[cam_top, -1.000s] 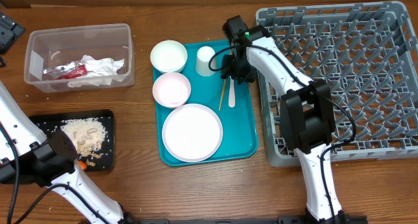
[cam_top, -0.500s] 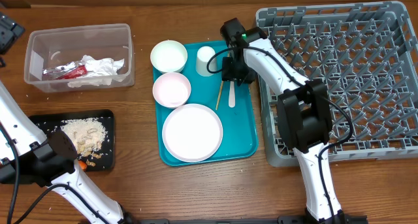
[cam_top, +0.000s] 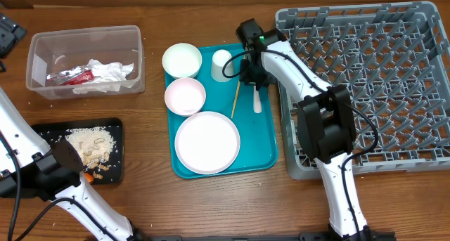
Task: Sort waste into correct bins and load items into the dishwasher rack
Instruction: 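Close the right gripper on the fork and lift it, then carry the fork right and release it into the grey dish rack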
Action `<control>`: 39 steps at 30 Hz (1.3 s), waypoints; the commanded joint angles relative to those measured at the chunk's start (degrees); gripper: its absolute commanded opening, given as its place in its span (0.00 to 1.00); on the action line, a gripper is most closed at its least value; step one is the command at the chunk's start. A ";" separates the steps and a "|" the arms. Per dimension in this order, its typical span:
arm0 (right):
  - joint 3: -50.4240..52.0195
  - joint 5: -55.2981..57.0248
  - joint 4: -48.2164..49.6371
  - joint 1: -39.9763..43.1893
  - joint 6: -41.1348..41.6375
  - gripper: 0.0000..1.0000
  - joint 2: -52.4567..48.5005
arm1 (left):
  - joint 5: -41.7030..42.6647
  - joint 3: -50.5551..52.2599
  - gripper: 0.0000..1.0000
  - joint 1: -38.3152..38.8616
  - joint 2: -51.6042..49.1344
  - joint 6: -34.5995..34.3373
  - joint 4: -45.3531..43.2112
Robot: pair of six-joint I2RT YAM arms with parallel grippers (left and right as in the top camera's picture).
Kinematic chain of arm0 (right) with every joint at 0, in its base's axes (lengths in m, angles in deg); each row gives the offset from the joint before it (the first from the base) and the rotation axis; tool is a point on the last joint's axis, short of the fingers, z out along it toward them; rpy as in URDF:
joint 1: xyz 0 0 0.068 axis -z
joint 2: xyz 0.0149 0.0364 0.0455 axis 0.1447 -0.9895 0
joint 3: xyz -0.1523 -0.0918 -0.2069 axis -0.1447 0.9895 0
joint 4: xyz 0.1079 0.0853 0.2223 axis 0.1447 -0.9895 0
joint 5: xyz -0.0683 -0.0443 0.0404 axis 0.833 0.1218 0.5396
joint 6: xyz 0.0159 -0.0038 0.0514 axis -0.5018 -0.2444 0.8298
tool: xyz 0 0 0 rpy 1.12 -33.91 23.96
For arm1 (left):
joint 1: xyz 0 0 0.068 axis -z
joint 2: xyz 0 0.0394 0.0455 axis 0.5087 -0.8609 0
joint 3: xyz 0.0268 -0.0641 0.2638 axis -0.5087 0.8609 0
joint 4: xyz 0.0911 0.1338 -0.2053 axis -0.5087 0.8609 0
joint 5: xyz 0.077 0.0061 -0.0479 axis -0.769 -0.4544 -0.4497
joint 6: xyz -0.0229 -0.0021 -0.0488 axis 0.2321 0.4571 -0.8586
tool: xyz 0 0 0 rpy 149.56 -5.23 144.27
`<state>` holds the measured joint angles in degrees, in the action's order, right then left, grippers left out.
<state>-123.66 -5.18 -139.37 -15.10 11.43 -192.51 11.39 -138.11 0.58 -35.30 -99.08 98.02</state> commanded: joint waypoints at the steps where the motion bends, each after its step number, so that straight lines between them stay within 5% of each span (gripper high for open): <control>1: 0.90 -0.35 0.09 0.55 0.09 0.22 -4.50 | -0.46 -0.13 1.00 0.02 -0.39 -0.81 -0.07; 6: 0.70 -3.41 -0.94 0.66 0.09 0.04 -4.39 | -0.46 -0.13 1.00 0.02 -0.42 -0.81 -0.07; 25: -18.91 -4.31 -16.22 2.99 -0.46 0.04 4.44 | -0.46 -0.13 1.00 0.02 -0.42 -0.81 -0.07; 30: -33.38 -6.43 -23.74 10.38 -10.21 0.04 6.56 | -0.46 -0.13 1.00 0.13 -0.39 -0.81 -0.07; 39: -28.52 -8.72 -23.02 13.42 -23.12 0.04 6.03 | -0.48 -0.13 1.00 0.13 -0.42 -0.81 -0.07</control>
<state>-154.85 -12.83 -163.44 -0.85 -7.54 -186.56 11.39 -138.11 0.58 -35.30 -99.08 98.02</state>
